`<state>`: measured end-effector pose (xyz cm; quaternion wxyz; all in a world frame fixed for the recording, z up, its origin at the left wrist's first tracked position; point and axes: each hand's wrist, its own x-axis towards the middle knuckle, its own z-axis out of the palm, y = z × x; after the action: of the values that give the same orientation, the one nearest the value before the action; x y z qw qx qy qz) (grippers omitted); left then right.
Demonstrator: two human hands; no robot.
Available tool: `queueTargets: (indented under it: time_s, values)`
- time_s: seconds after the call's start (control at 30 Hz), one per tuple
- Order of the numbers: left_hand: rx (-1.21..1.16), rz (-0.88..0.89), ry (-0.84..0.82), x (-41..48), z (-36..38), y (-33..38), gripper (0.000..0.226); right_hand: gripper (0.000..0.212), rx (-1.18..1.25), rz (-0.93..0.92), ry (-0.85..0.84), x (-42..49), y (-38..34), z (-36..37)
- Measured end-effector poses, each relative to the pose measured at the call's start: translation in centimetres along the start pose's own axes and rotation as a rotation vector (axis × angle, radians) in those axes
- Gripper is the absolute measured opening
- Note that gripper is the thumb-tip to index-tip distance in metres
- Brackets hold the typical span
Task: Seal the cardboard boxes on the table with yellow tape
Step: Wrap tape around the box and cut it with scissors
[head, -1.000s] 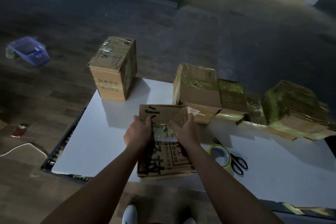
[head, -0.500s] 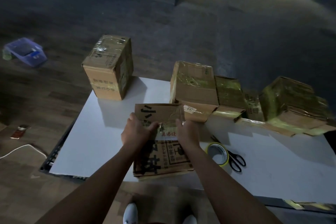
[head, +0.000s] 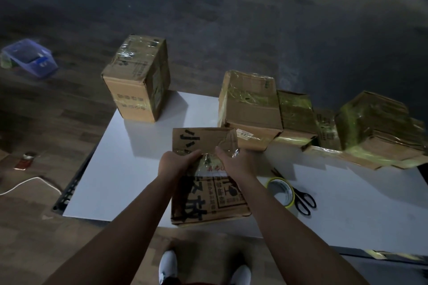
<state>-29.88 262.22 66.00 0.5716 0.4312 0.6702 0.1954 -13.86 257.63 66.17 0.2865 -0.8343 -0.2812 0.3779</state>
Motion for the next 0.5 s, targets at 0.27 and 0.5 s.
queueTargets:
  time_s: [0.27, 0.5]
  values:
    - [-0.454, -0.165, -0.312, 0.5, -1.7, -1.2, 0.055, 0.102, 0.292, 0.184, -0.257, 1.4, 0.7, -0.2]
    - [-0.353, -0.123, -0.239, 1.0, -2.0, -0.3, 0.043, 0.079, 0.268, 0.122, -0.27, 2.2, 1.0, -0.2]
